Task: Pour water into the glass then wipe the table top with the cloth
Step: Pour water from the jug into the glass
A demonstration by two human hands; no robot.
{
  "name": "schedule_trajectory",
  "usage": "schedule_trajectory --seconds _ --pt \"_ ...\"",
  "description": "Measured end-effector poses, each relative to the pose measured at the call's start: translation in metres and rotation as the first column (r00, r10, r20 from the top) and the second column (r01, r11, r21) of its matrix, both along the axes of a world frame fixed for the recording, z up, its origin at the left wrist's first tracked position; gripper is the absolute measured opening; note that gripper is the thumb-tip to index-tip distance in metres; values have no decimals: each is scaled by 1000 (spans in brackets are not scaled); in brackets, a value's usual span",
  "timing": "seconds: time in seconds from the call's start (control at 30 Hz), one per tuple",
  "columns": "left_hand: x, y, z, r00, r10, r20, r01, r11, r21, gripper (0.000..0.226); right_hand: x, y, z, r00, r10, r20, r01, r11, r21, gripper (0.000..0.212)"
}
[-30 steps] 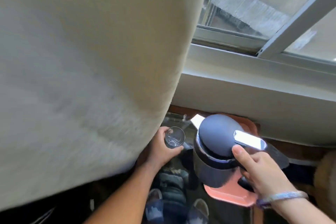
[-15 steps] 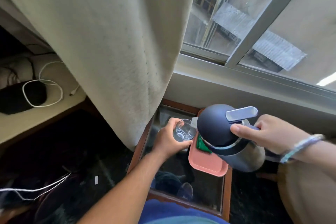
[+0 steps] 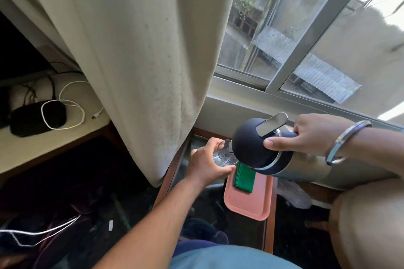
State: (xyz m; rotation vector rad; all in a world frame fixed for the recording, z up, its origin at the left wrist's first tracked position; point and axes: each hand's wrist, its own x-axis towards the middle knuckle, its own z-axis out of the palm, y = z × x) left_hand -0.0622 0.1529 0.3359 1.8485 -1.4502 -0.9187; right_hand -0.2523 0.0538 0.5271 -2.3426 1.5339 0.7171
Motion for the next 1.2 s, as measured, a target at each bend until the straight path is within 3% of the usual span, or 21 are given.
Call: schedule_trajectory --seconds 0.23,0.4,1.2 --pt "-6 -4 -17 1000 17 -11 -17 998 -65 64 9 1 16 991 78 -112 -85 995 -57 100" --pt "-8 -5 -24 995 7 -99 -12 999 -51 65 12 4 25 983 90 -162 -107 989 -99 103" --pt "-10 -13 -13 993 -67 -102 56 993 -100 64 21 16 55 965 99 -243 -142 976 -167 104"
